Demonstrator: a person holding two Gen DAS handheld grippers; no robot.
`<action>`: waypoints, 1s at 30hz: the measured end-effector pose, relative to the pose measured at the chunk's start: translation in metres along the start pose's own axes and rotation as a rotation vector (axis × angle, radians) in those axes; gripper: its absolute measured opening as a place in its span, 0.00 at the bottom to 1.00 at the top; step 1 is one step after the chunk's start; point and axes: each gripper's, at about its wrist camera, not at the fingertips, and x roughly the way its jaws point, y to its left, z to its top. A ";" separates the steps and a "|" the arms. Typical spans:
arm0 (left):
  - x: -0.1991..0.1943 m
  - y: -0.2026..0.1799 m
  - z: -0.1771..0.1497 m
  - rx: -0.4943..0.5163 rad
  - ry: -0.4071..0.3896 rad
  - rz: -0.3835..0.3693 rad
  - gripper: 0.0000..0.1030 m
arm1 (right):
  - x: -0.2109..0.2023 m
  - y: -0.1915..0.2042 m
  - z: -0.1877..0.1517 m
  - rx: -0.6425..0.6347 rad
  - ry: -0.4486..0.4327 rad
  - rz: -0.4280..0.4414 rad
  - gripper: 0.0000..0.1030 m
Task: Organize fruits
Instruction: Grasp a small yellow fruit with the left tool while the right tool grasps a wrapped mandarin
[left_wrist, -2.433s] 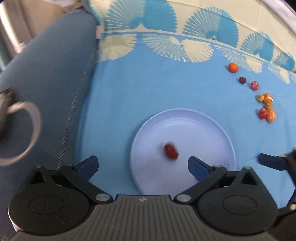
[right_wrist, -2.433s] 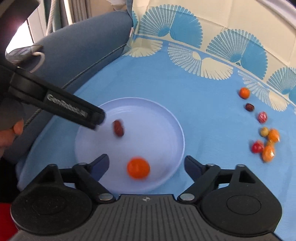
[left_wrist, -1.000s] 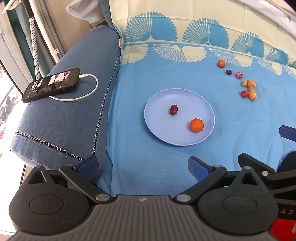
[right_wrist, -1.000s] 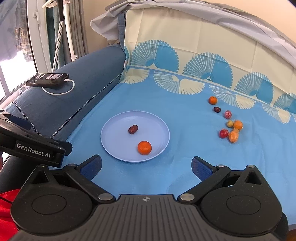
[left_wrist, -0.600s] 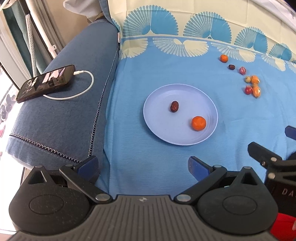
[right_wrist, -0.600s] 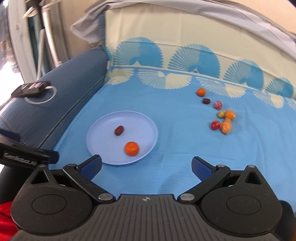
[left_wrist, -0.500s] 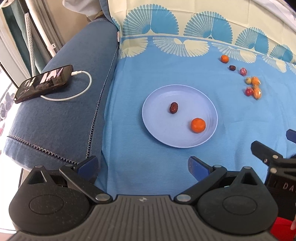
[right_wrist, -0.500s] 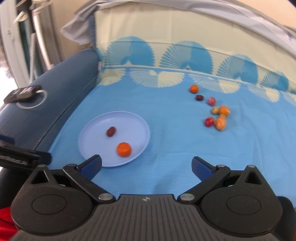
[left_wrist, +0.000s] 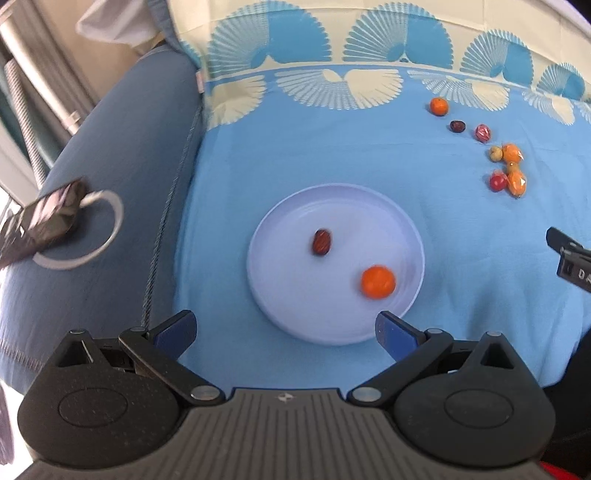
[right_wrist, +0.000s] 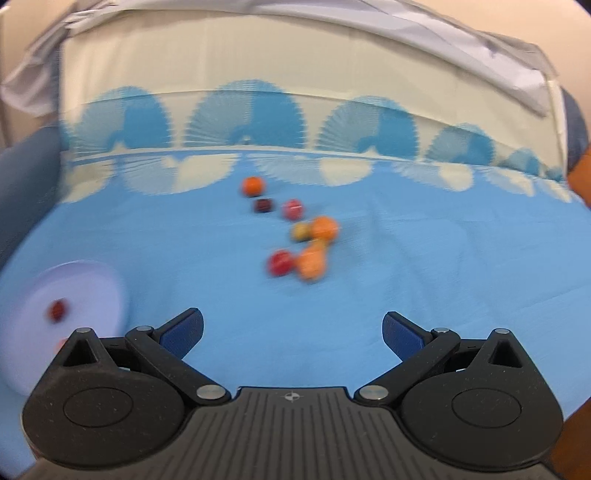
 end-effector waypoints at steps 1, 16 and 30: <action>0.005 -0.006 0.009 0.006 0.003 -0.002 1.00 | 0.013 -0.007 0.001 0.004 -0.003 -0.015 0.99; 0.093 -0.114 0.126 0.137 -0.040 -0.037 1.00 | 0.176 -0.043 0.013 0.015 0.029 -0.037 0.99; 0.150 -0.193 0.150 0.249 -0.019 -0.083 1.00 | 0.172 -0.059 0.017 0.001 -0.016 0.009 0.37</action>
